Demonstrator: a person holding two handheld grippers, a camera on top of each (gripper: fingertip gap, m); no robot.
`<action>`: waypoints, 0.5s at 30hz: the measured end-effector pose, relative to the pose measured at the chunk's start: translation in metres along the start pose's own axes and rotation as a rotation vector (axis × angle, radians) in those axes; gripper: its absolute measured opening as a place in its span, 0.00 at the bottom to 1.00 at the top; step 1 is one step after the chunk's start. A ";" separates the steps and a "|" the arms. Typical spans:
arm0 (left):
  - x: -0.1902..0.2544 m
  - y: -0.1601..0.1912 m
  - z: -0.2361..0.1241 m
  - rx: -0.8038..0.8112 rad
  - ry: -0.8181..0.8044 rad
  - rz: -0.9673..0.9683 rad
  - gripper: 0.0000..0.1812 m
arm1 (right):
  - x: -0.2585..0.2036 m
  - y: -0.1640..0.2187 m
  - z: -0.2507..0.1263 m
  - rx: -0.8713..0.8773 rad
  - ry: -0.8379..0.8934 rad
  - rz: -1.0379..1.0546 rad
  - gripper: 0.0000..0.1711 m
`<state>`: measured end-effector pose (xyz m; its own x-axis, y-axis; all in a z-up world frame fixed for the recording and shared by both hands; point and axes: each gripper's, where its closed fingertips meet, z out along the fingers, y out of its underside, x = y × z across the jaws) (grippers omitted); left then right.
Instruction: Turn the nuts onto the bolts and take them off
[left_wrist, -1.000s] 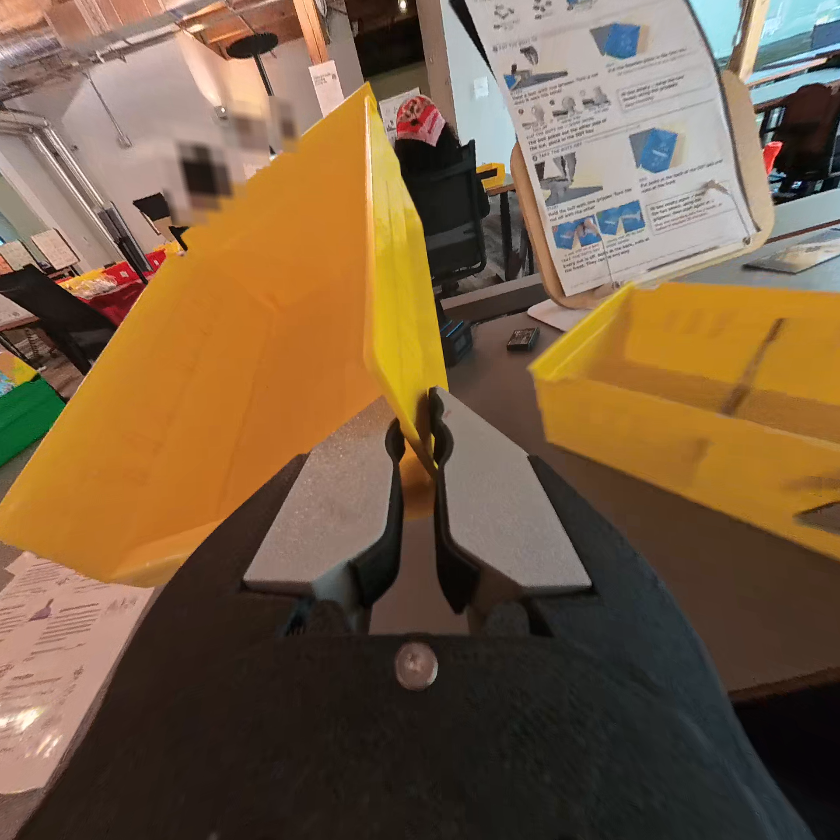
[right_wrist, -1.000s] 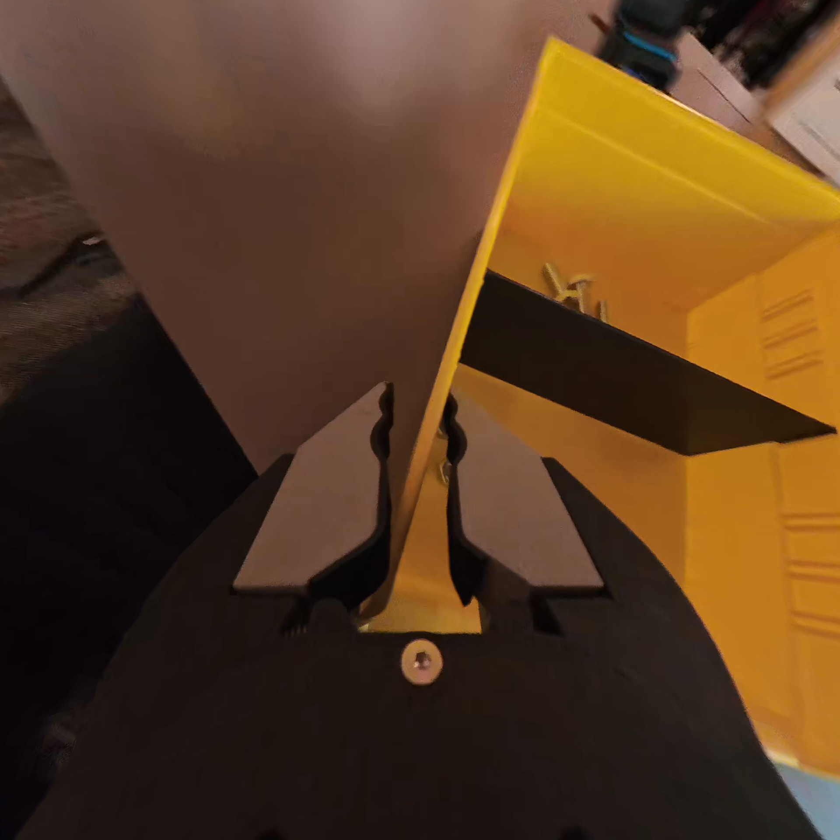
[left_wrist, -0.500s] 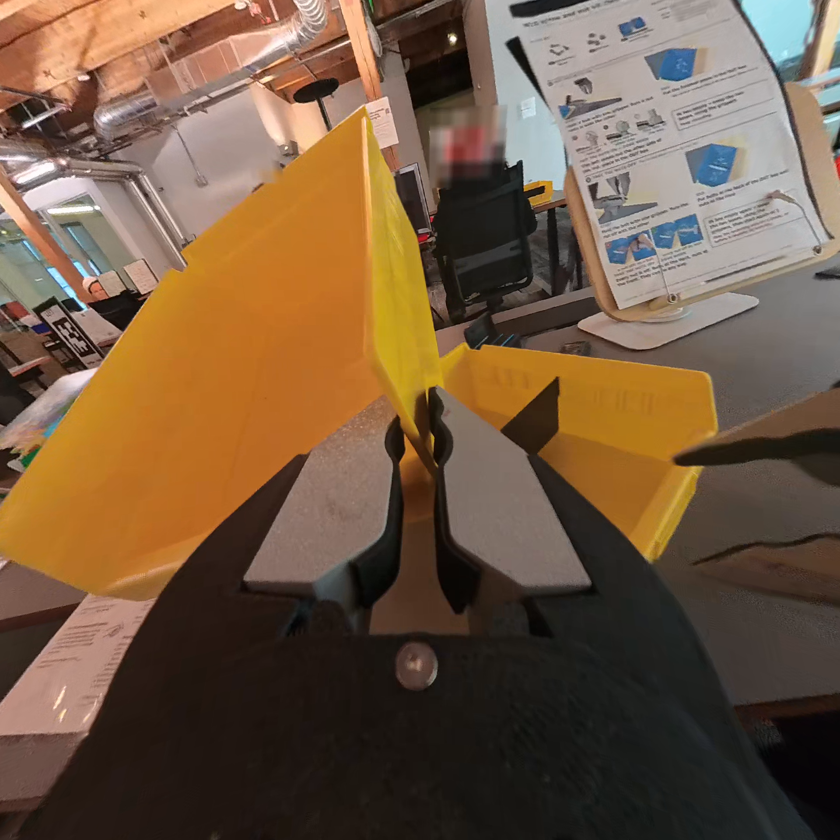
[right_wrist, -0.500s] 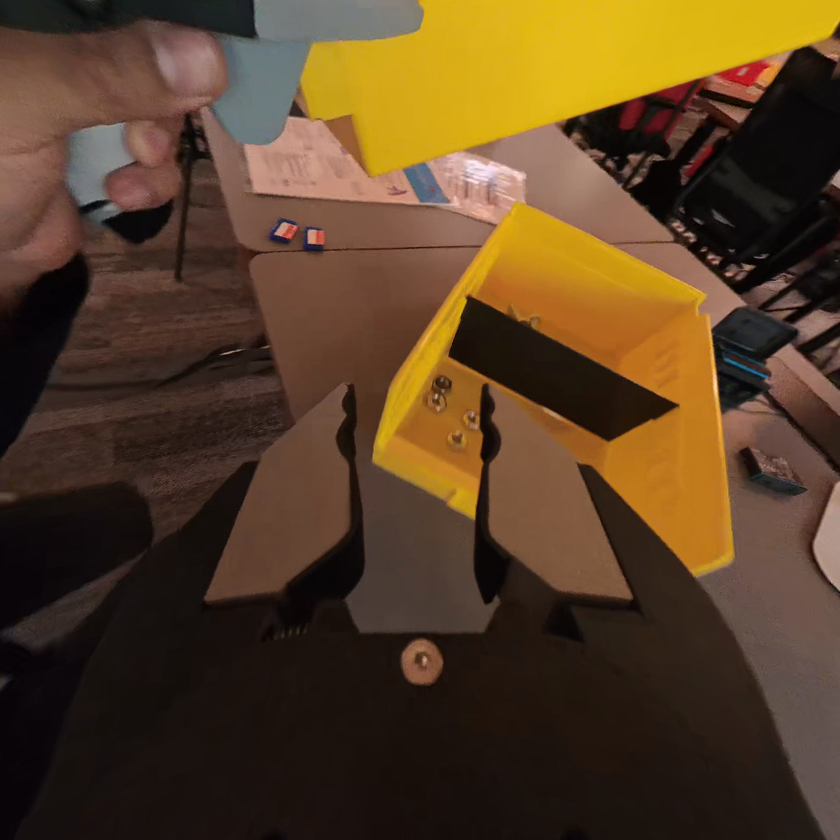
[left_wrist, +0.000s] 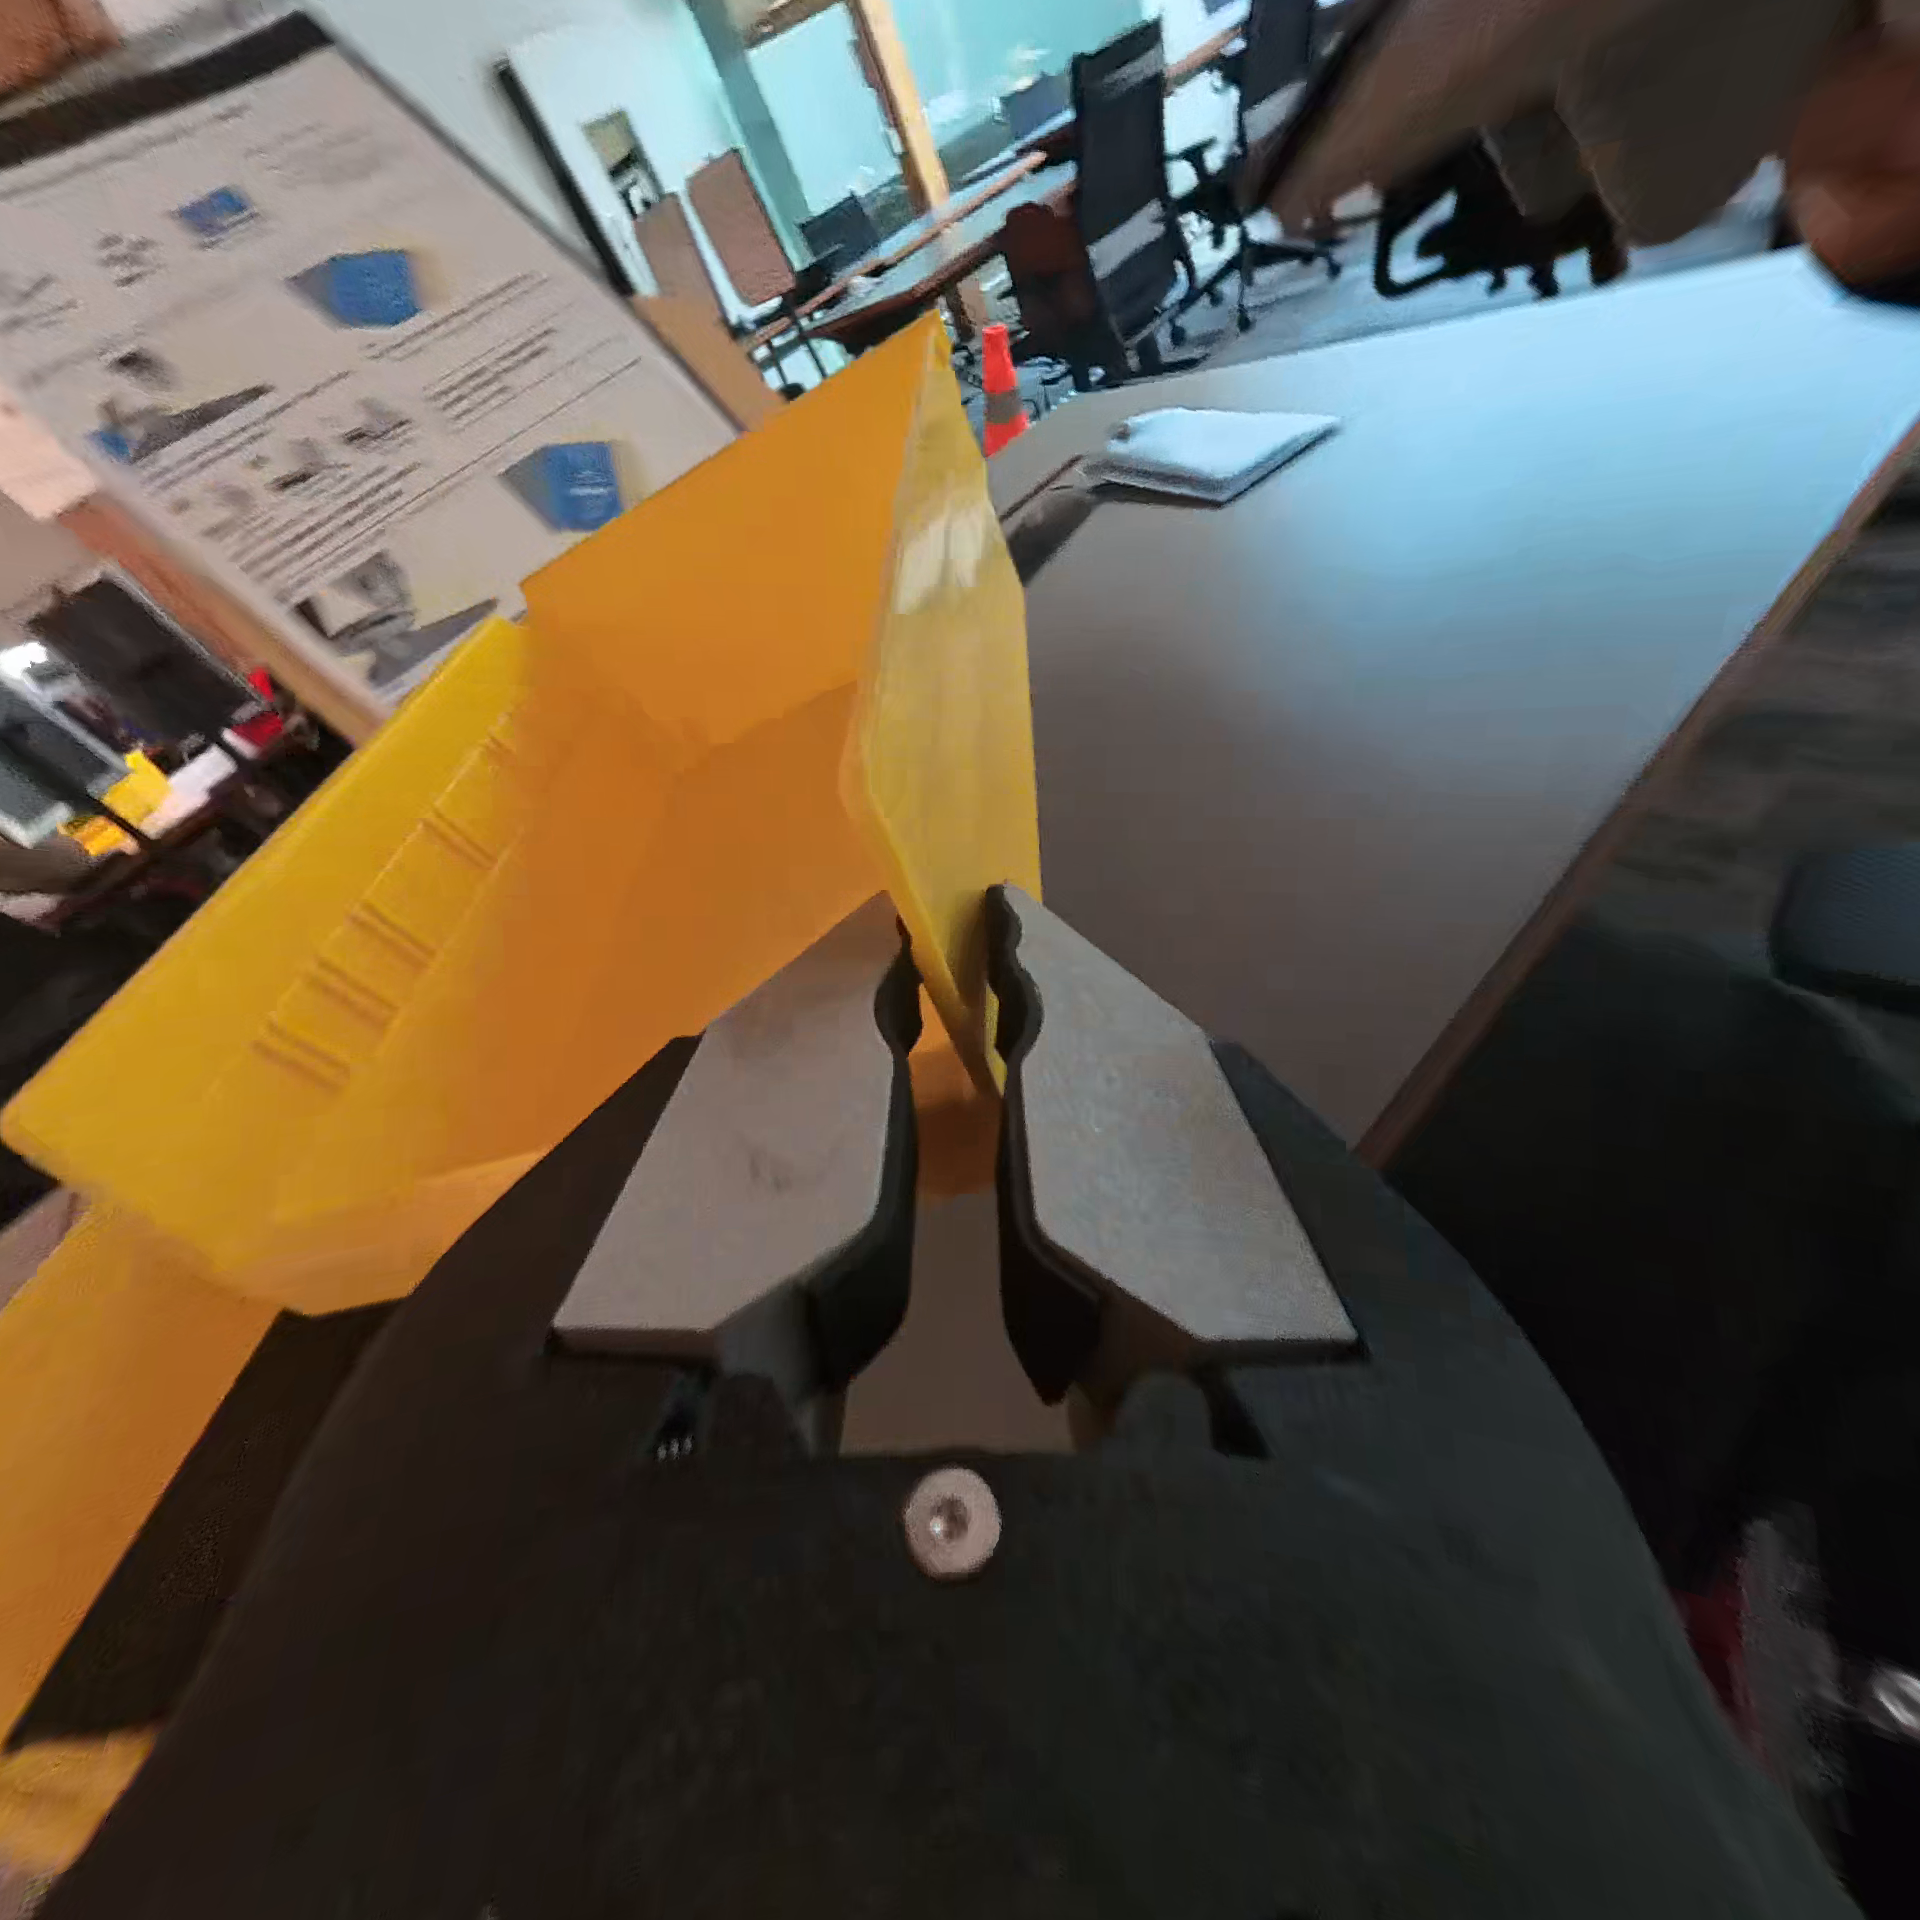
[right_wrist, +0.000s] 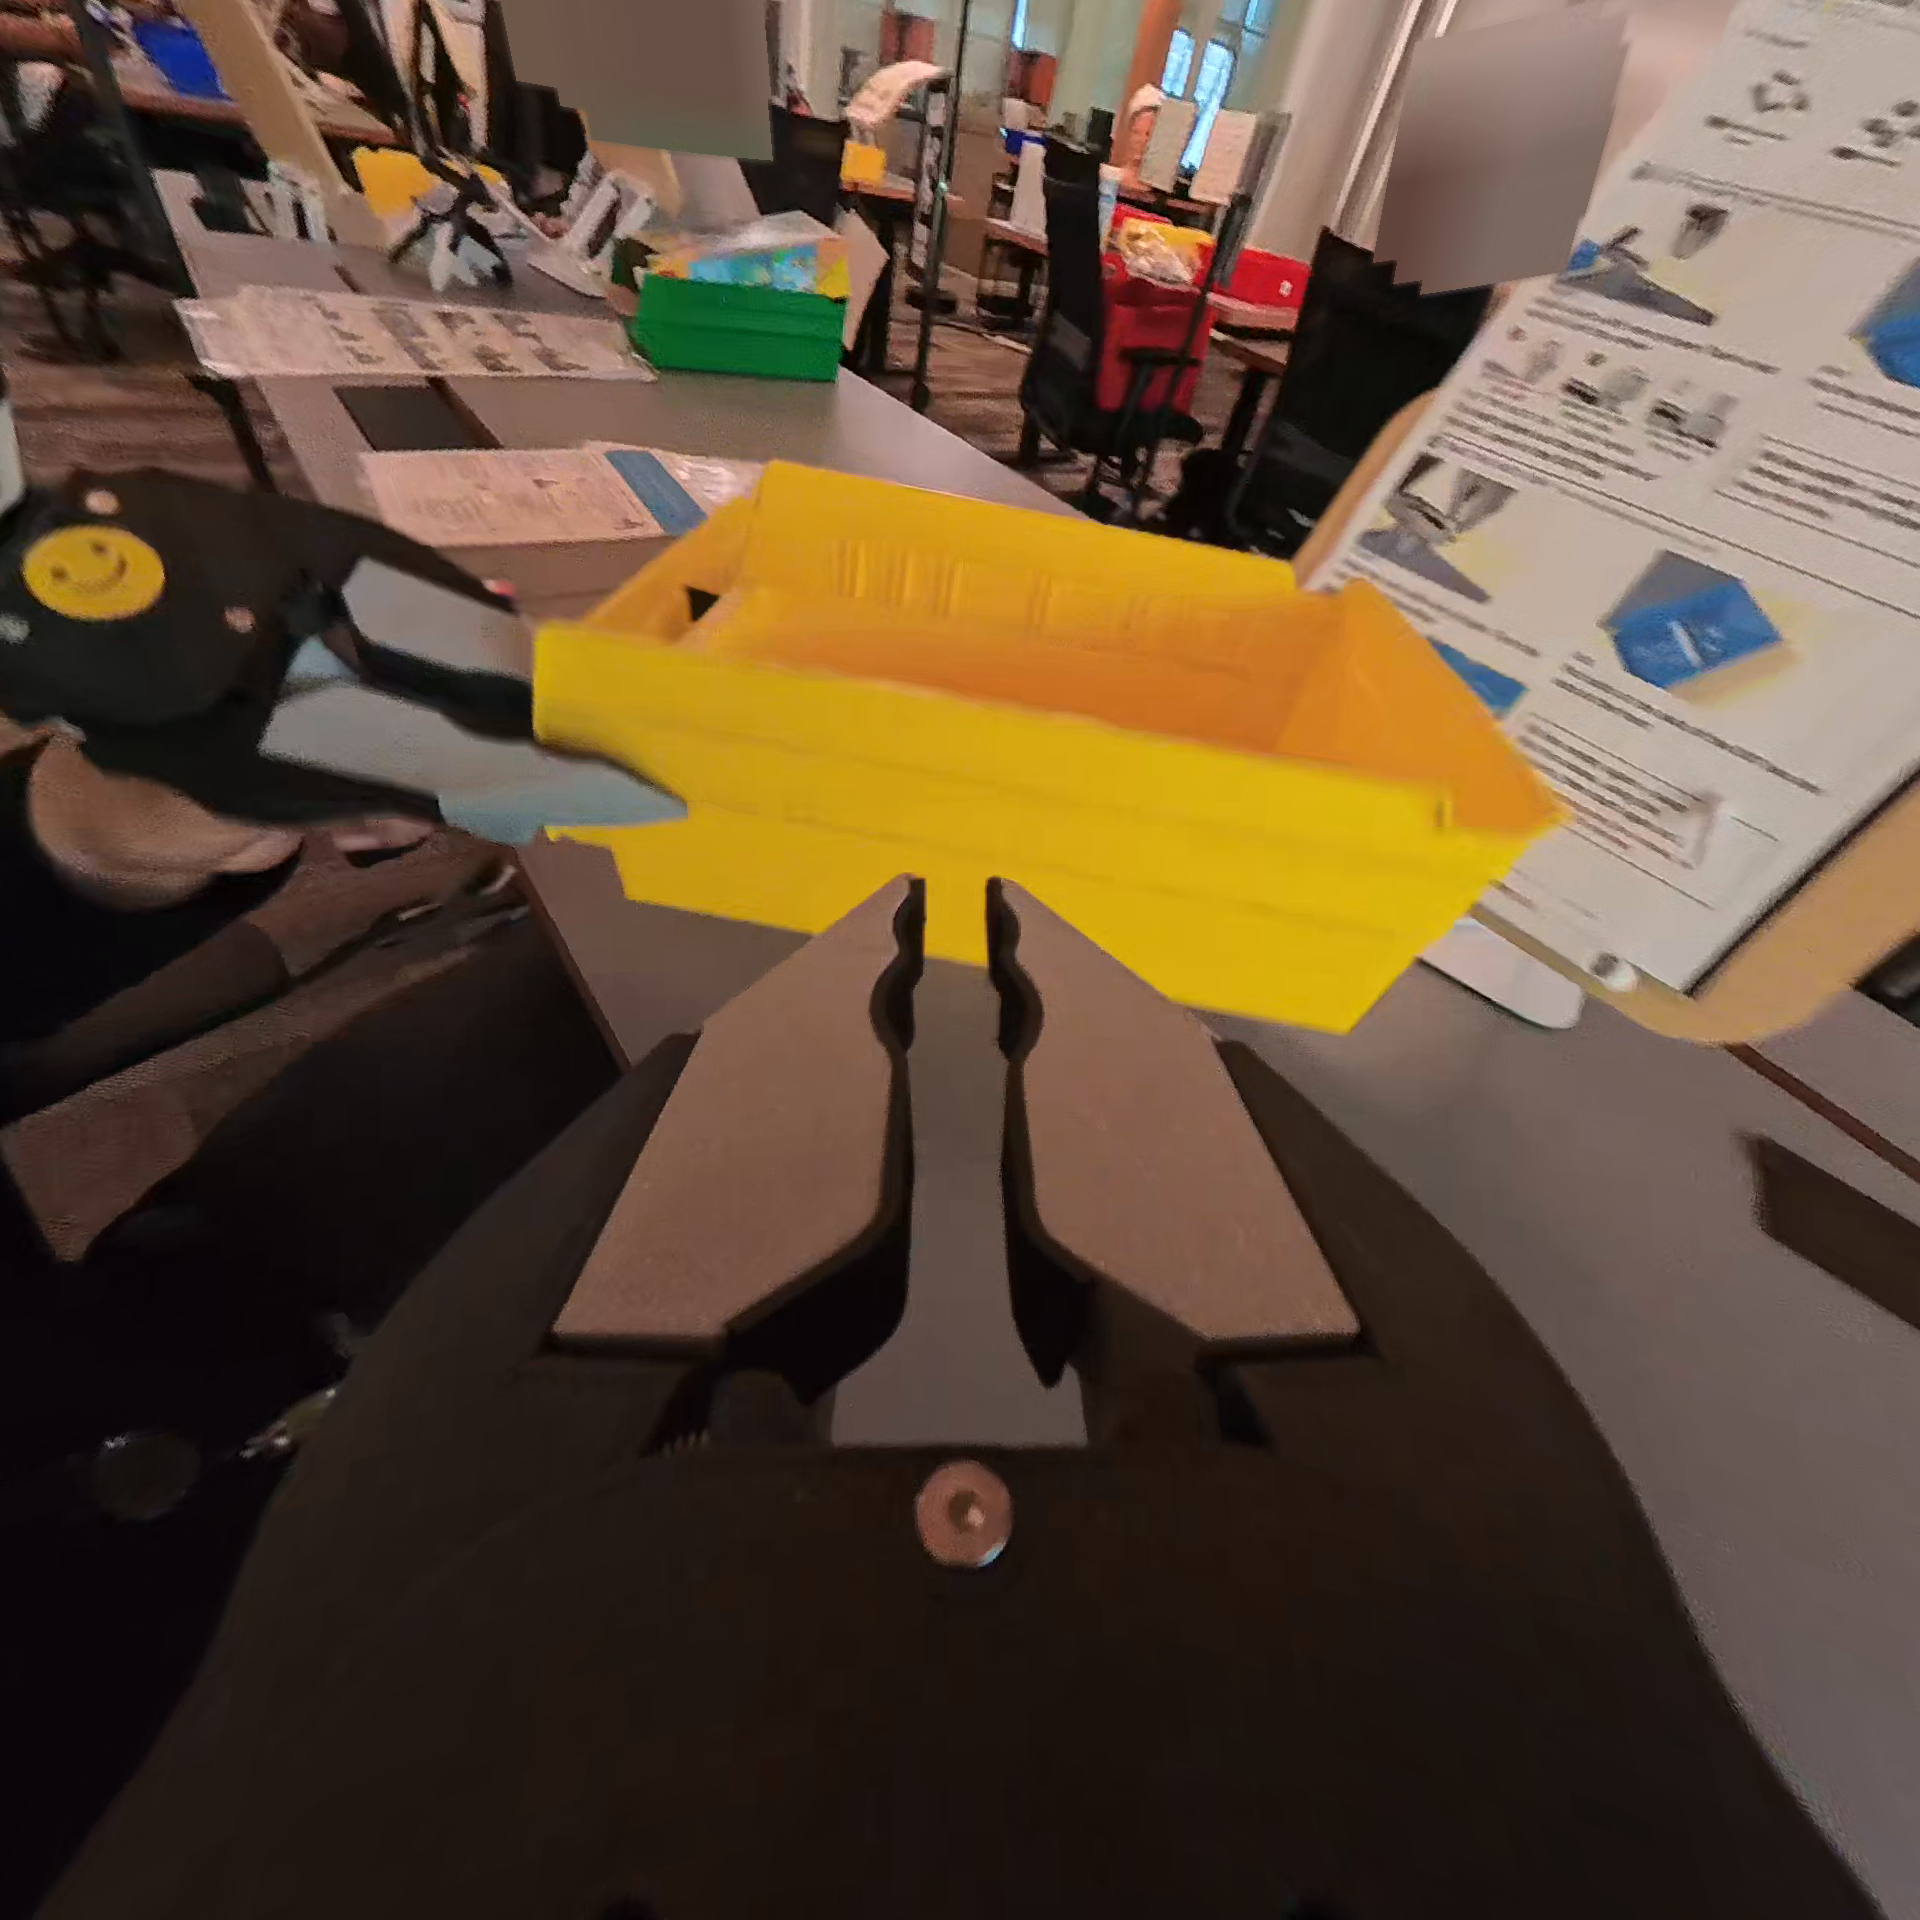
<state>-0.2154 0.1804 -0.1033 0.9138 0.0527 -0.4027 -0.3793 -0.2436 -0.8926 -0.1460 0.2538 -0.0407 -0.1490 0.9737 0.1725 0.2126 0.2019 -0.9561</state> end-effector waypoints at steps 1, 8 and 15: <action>0.014 0.000 0.013 -0.011 0.005 0.036 0.04 | 0.008 0.001 -0.007 -0.006 0.029 -0.009 0.06; 0.080 -0.009 0.084 -0.022 0.094 0.146 0.04 | 0.031 -0.002 -0.024 0.029 0.118 -0.026 0.06; 0.110 0.022 0.125 -0.082 0.190 0.053 0.04 | 0.036 0.031 0.007 -0.103 0.086 0.005 0.08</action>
<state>-0.1408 0.3017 -0.1923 0.9068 -0.1436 -0.3964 -0.4216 -0.3197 -0.8486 -0.1519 0.2949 -0.0663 -0.0650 0.9794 0.1914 0.3118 0.2021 -0.9284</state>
